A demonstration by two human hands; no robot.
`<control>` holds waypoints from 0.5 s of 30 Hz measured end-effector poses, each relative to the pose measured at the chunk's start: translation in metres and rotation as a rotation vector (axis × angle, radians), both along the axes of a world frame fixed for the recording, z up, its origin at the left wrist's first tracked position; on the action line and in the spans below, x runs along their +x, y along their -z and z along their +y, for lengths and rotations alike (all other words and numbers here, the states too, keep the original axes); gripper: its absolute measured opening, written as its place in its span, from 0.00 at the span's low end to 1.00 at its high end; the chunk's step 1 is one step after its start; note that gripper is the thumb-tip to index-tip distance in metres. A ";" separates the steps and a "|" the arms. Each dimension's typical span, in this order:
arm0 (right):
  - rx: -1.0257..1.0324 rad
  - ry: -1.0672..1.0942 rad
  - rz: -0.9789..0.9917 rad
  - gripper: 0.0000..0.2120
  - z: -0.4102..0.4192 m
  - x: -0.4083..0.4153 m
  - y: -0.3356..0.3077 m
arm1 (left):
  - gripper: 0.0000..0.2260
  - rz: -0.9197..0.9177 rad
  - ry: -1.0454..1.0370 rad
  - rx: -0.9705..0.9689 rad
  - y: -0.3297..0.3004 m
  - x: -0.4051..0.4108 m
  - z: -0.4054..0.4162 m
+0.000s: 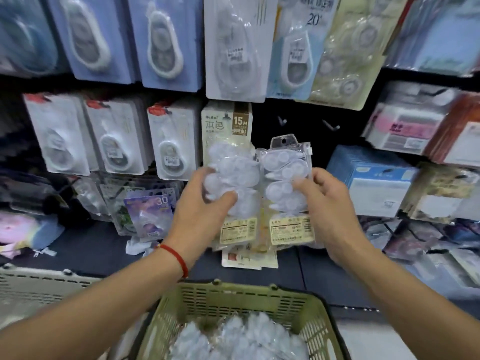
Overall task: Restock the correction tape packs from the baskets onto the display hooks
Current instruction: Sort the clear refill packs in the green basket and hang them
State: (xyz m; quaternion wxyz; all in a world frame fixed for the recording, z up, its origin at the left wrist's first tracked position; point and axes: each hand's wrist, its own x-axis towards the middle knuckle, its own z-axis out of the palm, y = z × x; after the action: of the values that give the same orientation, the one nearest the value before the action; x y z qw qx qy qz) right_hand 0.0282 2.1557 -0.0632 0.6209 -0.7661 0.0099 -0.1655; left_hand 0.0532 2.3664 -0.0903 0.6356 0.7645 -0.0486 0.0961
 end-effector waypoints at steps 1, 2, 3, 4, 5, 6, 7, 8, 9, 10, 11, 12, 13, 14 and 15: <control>0.025 0.006 -0.009 0.12 0.001 0.005 -0.005 | 0.18 -0.039 -0.015 0.043 -0.008 0.004 0.004; 0.036 0.012 -0.016 0.13 0.002 0.010 -0.009 | 0.19 -0.074 -0.023 0.067 -0.014 0.007 0.008; 0.041 0.020 -0.023 0.12 0.002 0.015 -0.013 | 0.20 -0.099 -0.027 0.073 -0.016 0.010 0.011; 0.042 0.028 -0.028 0.11 0.003 0.019 -0.015 | 0.20 -0.114 -0.039 0.068 -0.017 0.011 0.012; 0.040 0.030 -0.035 0.11 0.003 0.023 -0.017 | 0.20 -0.123 -0.059 0.054 -0.016 0.010 0.014; 0.039 0.027 -0.043 0.10 0.004 0.025 -0.019 | 0.20 -0.130 -0.073 0.031 -0.013 0.009 0.016; 0.037 0.027 -0.048 0.11 0.004 0.028 -0.020 | 0.19 -0.131 -0.077 0.009 -0.010 0.010 0.018; 0.032 0.030 -0.045 0.12 0.004 0.029 -0.021 | 0.19 -0.128 -0.070 -0.003 -0.006 0.011 0.019; 0.031 0.032 -0.034 0.13 0.003 0.031 -0.022 | 0.20 -0.119 -0.058 -0.006 -0.003 0.013 0.020; 0.041 0.033 -0.023 0.13 0.001 0.032 -0.021 | 0.21 -0.115 -0.046 -0.012 0.000 0.015 0.022; 0.062 0.037 -0.012 0.12 0.000 0.033 -0.021 | 0.22 -0.115 -0.040 -0.024 0.001 0.017 0.023; 0.082 0.037 -0.002 0.11 -0.002 0.034 -0.020 | 0.23 -0.121 -0.037 -0.038 0.002 0.019 0.024; 0.094 0.040 0.007 0.11 -0.003 0.034 -0.021 | 0.24 -0.128 -0.039 -0.051 0.002 0.021 0.025; 0.099 0.042 0.011 0.11 -0.003 0.034 -0.021 | 0.24 -0.138 -0.041 -0.066 0.003 0.022 0.026; 0.103 0.041 0.009 0.10 -0.004 0.034 -0.021 | 0.24 -0.146 -0.045 -0.083 0.003 0.022 0.026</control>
State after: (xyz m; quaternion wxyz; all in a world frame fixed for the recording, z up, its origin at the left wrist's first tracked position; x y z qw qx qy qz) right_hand 0.0624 2.1513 -0.0421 0.6559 -0.7337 0.0371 -0.1738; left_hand 0.0754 2.3928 -0.0935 0.6594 0.7292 -0.0737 0.1676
